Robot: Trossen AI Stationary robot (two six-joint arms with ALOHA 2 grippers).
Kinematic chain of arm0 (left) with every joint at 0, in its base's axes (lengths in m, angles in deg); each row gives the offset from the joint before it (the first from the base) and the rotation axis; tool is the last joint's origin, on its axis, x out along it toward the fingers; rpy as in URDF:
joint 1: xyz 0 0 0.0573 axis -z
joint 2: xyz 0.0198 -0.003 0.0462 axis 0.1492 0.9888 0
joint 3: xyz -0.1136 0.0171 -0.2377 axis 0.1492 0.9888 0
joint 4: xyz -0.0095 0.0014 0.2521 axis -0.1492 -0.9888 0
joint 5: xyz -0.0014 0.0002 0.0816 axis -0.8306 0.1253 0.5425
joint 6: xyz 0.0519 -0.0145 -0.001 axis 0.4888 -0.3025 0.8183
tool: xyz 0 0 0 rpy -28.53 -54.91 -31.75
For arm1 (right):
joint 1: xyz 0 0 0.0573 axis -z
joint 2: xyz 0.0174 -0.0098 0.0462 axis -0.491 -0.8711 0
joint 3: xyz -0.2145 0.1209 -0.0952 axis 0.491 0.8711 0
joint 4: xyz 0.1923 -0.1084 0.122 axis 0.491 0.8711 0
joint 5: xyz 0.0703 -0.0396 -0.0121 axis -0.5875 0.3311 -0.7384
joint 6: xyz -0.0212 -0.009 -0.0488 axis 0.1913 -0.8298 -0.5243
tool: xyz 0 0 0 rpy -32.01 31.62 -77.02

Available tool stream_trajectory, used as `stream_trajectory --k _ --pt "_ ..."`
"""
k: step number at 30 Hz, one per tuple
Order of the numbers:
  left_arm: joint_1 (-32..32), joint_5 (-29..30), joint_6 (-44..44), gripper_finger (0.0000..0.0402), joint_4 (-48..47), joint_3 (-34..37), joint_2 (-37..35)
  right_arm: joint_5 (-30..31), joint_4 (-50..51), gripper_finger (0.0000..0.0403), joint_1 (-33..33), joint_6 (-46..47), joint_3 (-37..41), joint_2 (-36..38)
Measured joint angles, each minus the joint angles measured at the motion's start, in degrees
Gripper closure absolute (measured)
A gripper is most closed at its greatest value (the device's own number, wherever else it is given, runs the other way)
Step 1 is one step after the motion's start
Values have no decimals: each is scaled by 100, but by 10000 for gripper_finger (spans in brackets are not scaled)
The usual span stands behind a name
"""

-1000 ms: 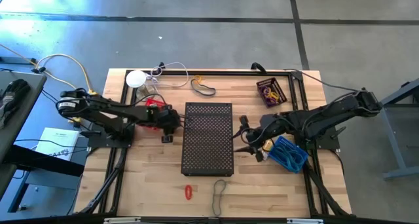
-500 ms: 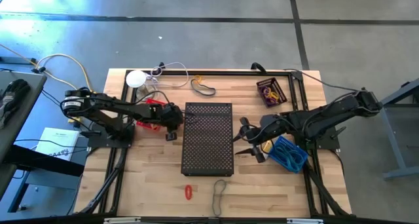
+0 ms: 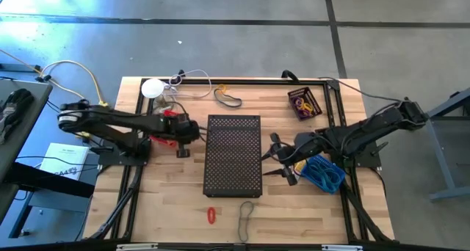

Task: Pick & Place Office Desk Supplies
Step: Put the orange spring keychain into the black bin

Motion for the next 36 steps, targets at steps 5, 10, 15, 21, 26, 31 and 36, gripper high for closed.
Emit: stream_trajectory --k 5,10,15,21,26,31,36 --pt "194 35 -218 393 -1174 -1053 -507 563 -273 184 -252 0 0 0" --pt "696 -306 -285 393 -1235 -2024 -946 1055 -822 184 -399 -10 0 0" --pt "1414 -1307 -714 387 -299 -2334 -1416 1402 -1100 184 -362 -24 2 -188" --pt "2088 -2070 -887 387 1731 -2263 -1162 1425 -2478 184 -251 -649 0 -862" --pt "2227 -2222 -756 387 2694 -2247 -483 1379 -4238 184 -155 -1221 2 -1594" --pt "2193 -2712 -771 386 3415 -2249 41 1131 -5339 184 -131 -1359 2 -2120" --pt "2036 -2796 -769 386 3668 -2254 180 463 -5613 184 -135 -1381 0 -2324"
